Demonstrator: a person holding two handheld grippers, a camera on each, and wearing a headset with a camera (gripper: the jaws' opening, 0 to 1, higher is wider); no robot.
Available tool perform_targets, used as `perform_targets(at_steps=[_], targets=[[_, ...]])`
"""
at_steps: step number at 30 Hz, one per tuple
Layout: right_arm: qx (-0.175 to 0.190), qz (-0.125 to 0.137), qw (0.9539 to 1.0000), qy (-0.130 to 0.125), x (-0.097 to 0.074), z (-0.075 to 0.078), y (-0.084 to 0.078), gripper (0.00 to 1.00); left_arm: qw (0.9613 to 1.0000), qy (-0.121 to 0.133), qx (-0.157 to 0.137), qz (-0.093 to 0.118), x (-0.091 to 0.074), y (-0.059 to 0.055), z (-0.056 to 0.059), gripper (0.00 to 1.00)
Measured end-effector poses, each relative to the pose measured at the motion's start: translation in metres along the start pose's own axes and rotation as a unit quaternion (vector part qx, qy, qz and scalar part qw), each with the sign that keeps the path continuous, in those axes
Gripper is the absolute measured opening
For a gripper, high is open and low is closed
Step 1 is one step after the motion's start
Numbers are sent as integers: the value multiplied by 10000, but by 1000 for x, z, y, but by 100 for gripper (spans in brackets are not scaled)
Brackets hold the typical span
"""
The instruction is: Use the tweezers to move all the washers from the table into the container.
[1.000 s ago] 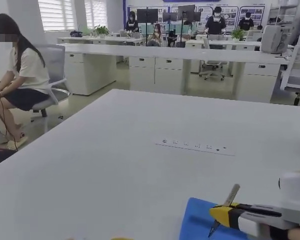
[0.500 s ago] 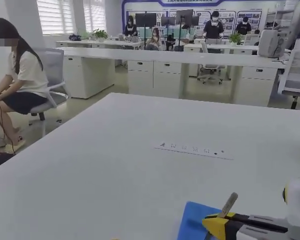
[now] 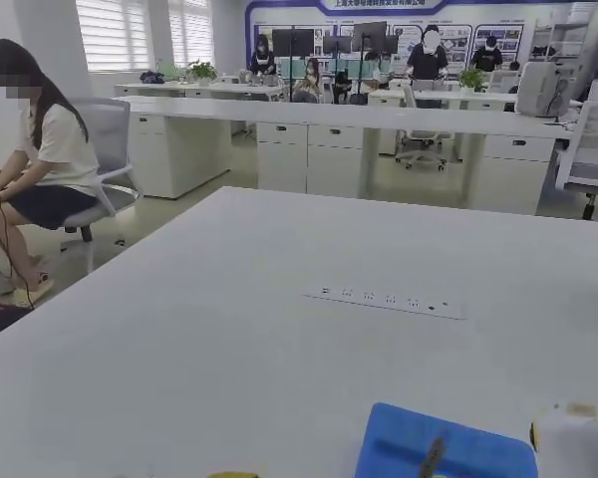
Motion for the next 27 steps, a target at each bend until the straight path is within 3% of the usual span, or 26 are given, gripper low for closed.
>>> perform_targets(at_steps=[8, 27], targets=[[-171, -394, 9991, -52, 7, 3, -19, 4, 9996, 44, -193, 201, -1, 5, -2, 74], [-416, -605, 9973, -52, 10, 2, -29, 4, 9995, 50, -213, 228, -1, 5, -2, 74]])
Point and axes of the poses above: the centre of the closed fingertips' face, and the gripper's own axes: x roughly forward along the fingers, z roughly to its right, y roughly out of its top, the point moved 3 cm from there along -x, roughly backward along the fingers, and after that the axes turned 6 degrees about z, right-handed, at the moved point
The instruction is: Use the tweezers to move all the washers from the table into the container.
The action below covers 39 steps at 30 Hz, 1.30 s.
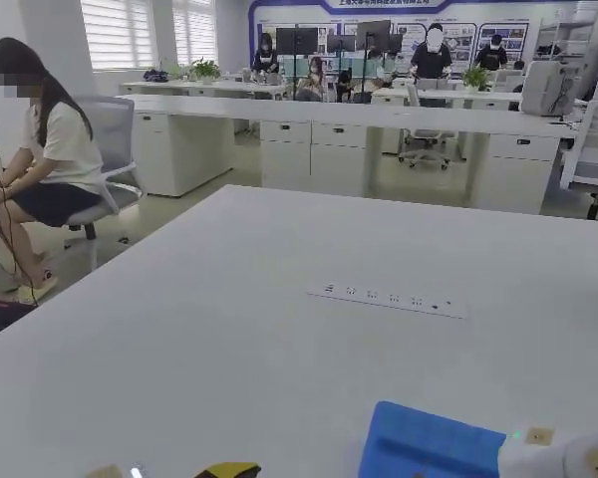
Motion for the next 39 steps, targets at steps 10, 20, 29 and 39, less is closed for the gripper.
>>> perform_targets(at_steps=[10, 20, 29, 39], targets=[[-120, -16, 9999, 35, 0, 1, -1, 4, 10000, 2, -2, -5, 0, 0, 0, 74], [-390, -35, 9992, 122, 0, -7, -4, 4, 10000, -20, 5, -42, 1, -1, 0, 74], [-345, 81, 9994, -51, -1, -3, -4, 3, 10000, -56, 10, -44, 1, -1, 1, 76], [507, 375, 9978, -190, -6, 4, 0, 3, 10000, -65, 19, -47, 1, -1, 2, 75]])
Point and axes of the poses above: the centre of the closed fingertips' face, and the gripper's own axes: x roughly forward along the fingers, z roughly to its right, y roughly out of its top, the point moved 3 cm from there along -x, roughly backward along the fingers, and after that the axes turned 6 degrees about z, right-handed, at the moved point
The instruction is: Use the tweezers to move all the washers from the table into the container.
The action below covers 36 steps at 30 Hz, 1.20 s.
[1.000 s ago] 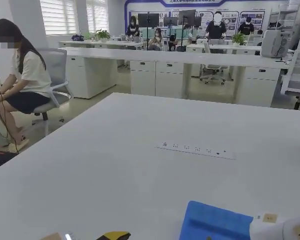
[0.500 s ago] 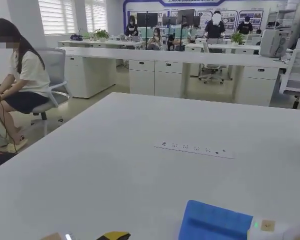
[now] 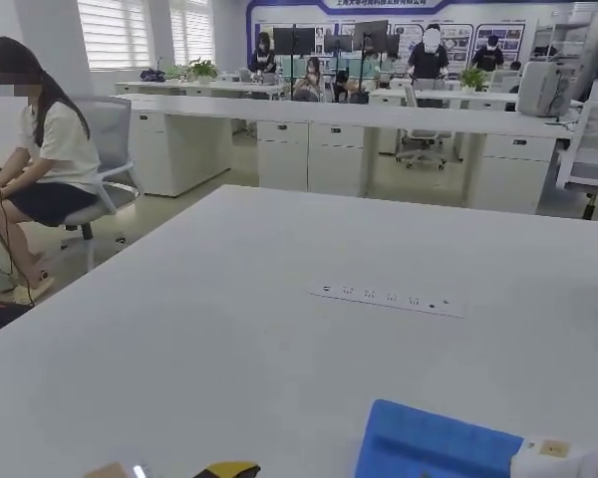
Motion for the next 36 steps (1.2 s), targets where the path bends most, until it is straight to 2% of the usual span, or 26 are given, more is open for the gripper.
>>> perform_targets(at_steps=[7, 13, 24, 28, 36], targets=[[361, 203, 9990, 169, -5, -7, 17, 3, 10000, -55, 24, -37, 0, -1, 2, 76], [461, 325, 9980, 291, -14, -9, 30, 3, 10000, -67, 25, -59, 0, -2, 3, 76], [770, 826, 9931, 309, -21, 6, 64, 3, 9999, -69, 46, -80, 0, -3, 3, 76], [1030, 1064, 9888, 164, -26, 20, 71, 3, 9999, -54, 52, -81, 0, -3, 3, 75], [1254, 1241, 9842, -141, -31, 39, 74, 3, 9999, -60, 43, -81, 0, -2, 3, 75]])
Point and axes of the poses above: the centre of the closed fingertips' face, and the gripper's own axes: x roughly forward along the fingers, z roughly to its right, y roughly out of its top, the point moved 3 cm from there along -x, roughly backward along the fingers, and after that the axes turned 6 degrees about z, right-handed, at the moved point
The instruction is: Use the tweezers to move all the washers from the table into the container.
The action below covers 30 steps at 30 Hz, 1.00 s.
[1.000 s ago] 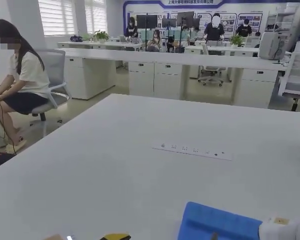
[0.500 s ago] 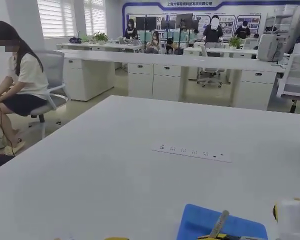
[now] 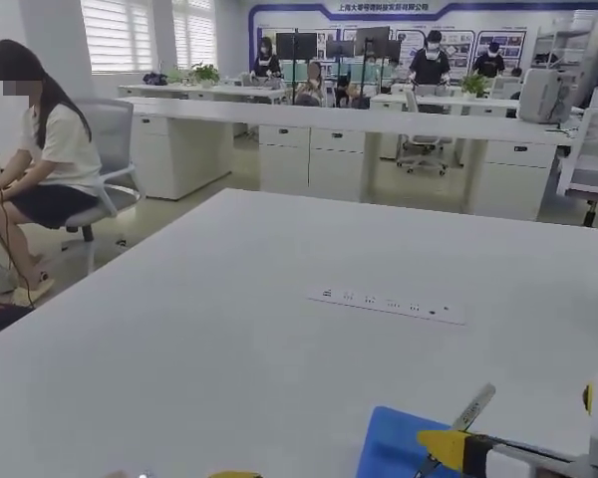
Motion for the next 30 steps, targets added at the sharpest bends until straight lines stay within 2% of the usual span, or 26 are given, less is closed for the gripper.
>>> perform_targets(at_steps=[4, 8, 11, 13, 18, 21, 25, 30], targets=[[21, 24, 9999, -145, 6, 7, 0, 3, 10000, -7, -10, -16, 0, -1, 0, 75], [27, -56, 9997, -224, 14, 13, -4, 3, 10000, -2, -8, -33, 1, -1, -1, 75], [12, -188, 9993, -315, 19, 25, -12, 3, 10000, -3, -5, -32, 1, -1, -1, 75], [-13, -305, 9987, -409, 22, 36, -17, 3, 9999, -108, 49, -79, 2, -2, 3, 74], [-91, -398, 9980, -486, 28, 46, -22, 3, 9988, -295, 299, -256, 5, -7, 12, 74], [-159, -409, 9976, -537, 32, 51, -22, 3, 9988, -241, 335, -258, 4, -7, 10, 73], [-234, -454, 9973, -531, 37, 54, -24, 3, 9996, -123, 180, -170, 2, -4, 4, 73], [-288, -487, 9971, -515, 42, 55, -26, 3, 9996, -104, 179, -208, 2, -6, 4, 73]])
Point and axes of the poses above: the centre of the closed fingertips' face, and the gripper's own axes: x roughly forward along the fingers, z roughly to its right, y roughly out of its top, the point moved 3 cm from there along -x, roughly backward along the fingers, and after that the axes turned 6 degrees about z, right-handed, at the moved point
